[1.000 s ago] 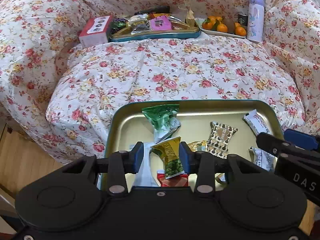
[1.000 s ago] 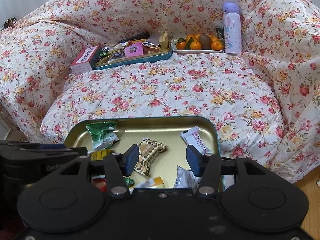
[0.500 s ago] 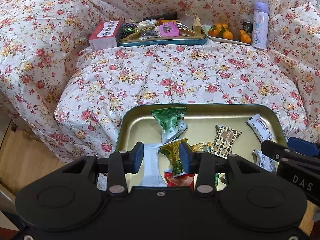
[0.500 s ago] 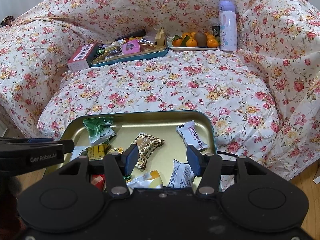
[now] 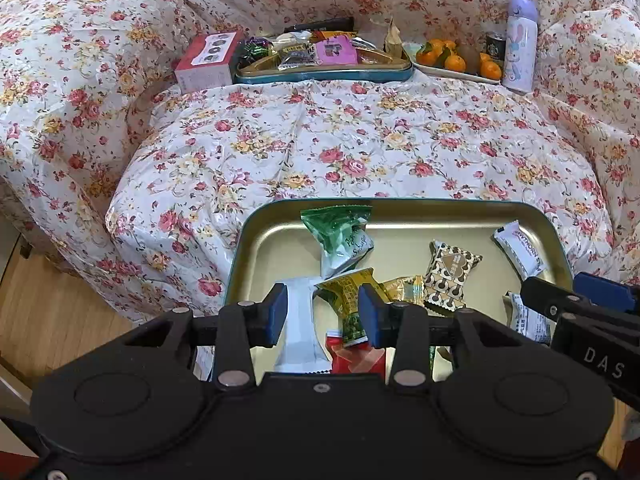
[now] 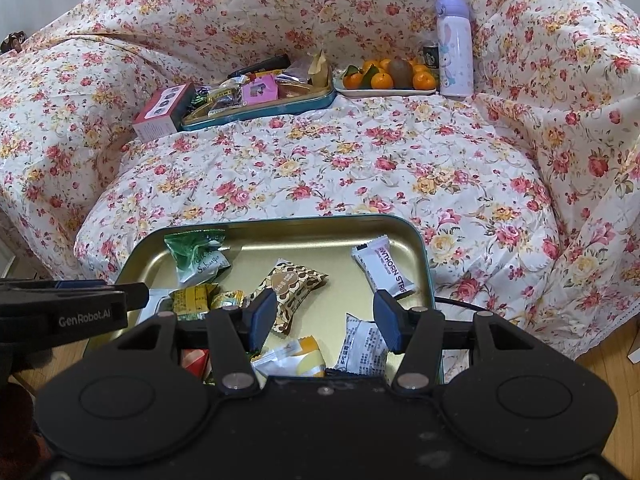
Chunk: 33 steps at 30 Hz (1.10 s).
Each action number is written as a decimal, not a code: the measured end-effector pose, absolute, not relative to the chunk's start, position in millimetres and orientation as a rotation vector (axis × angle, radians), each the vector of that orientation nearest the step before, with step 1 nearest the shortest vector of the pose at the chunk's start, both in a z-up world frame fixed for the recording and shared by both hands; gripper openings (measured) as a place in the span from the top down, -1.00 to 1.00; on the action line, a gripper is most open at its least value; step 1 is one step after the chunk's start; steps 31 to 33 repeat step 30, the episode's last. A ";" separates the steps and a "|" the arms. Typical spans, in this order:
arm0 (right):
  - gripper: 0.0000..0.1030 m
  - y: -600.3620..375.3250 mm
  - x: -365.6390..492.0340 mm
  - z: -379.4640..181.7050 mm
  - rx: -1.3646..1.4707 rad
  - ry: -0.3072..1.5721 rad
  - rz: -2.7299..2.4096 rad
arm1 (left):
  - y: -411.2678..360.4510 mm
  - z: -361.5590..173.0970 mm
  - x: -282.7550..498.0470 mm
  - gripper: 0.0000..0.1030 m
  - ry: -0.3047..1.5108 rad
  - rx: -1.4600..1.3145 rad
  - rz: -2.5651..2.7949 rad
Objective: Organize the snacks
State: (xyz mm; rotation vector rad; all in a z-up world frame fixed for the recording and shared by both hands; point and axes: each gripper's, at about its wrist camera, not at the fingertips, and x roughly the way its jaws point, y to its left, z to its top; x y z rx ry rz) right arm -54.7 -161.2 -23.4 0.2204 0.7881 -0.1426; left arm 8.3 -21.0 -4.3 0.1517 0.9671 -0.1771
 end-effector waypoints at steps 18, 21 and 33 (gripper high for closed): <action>-0.09 -164.2 -51.2 -31.2 0.220 0.819 -0.169 | -23.5 -8.1 7.3 0.05 0.982 0.168 -0.175; -0.09 -165.0 -51.4 -31.3 0.222 0.821 -0.172 | -23.8 -7.8 7.4 0.05 0.981 0.168 -0.175; -0.09 -163.1 -51.5 -30.8 0.225 0.823 -0.173 | -24.7 -7.8 7.3 0.04 0.970 0.187 -0.170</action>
